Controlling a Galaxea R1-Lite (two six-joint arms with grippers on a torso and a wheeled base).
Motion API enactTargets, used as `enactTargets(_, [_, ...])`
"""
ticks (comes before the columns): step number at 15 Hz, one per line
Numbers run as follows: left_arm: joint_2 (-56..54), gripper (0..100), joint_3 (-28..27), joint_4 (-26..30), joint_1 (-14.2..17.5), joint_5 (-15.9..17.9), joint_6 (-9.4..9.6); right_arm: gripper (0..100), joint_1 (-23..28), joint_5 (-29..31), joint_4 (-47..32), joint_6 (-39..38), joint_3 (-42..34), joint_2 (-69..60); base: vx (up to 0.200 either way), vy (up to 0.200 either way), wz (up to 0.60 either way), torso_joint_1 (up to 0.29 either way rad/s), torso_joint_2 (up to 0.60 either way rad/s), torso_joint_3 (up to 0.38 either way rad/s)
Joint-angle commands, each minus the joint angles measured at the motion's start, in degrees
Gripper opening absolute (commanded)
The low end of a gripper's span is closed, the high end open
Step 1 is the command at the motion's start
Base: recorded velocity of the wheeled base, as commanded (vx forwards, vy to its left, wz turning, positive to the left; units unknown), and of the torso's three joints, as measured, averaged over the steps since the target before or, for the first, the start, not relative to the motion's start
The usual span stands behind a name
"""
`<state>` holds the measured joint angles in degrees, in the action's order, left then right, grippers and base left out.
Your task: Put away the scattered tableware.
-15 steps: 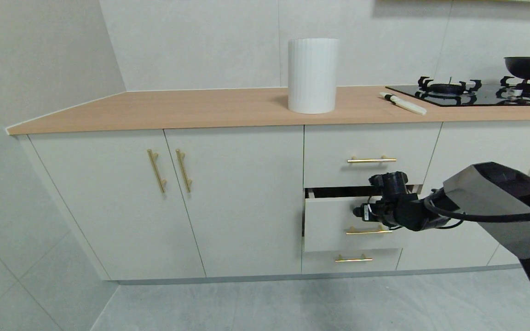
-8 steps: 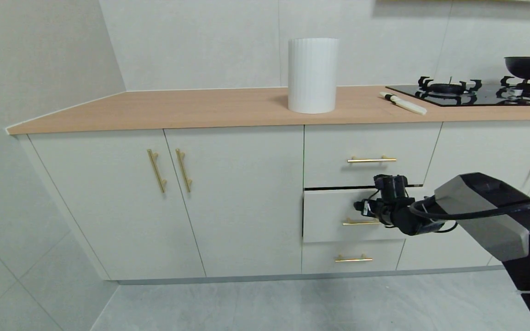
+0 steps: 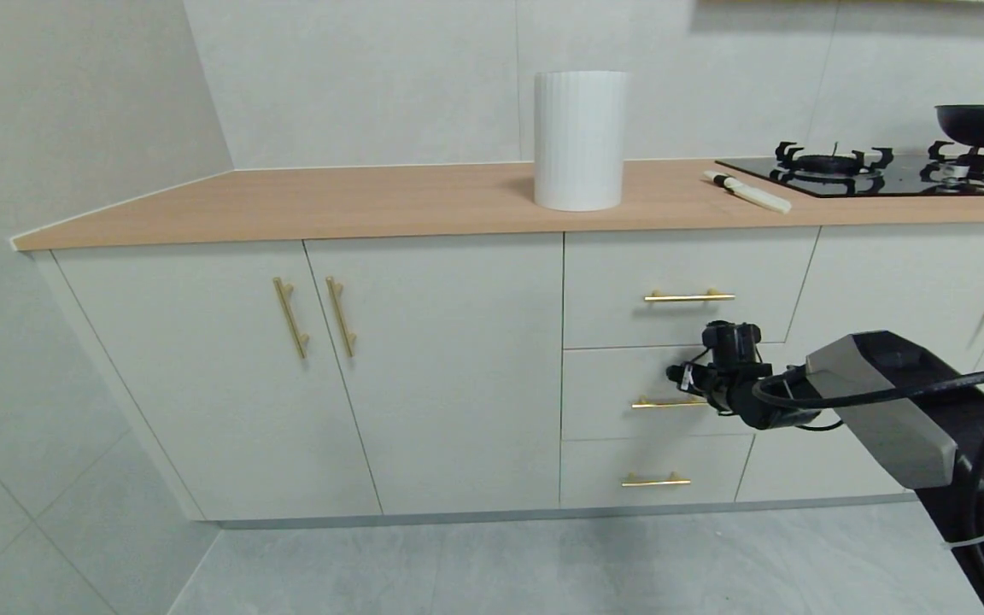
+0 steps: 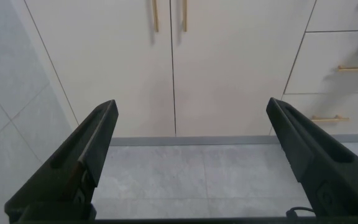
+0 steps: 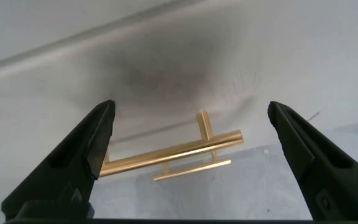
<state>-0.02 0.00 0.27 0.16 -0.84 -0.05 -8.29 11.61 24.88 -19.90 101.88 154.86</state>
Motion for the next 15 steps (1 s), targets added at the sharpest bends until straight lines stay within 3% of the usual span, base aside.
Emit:
enactTargets(1, [0.0,100,0.0,0.0,0.0,0.0,0.05,100,0.1,0.0,0.1,-0.1,0.7,0.4,0.000,0.000,0.00,0.000,0.00,0.000])
enactTargets(6, [0.0,100,0.0,0.0,0.0,0.0,-0.04,100,0.0,2.8,-0.1,-0.2,-2.6,-3.8,0.000,0.000,0.00,0.000,0.00,0.000])
enactTargets(9, [0.0,100,0.0,0.0,0.0,0.0,-0.04,100,-1.0,3.3,-0.1,0.9,-17.2,-19.1,0.000,0.000,0.00,0.000,0.00,0.000])
enactTargets(15, [0.0,100,0.0,0.0,0.0,0.0,0.05,100,-7.5,5.5,0.1,8.3,-50.1,-65.8,0.000,0.000,0.00,0.000,0.00,0.000])
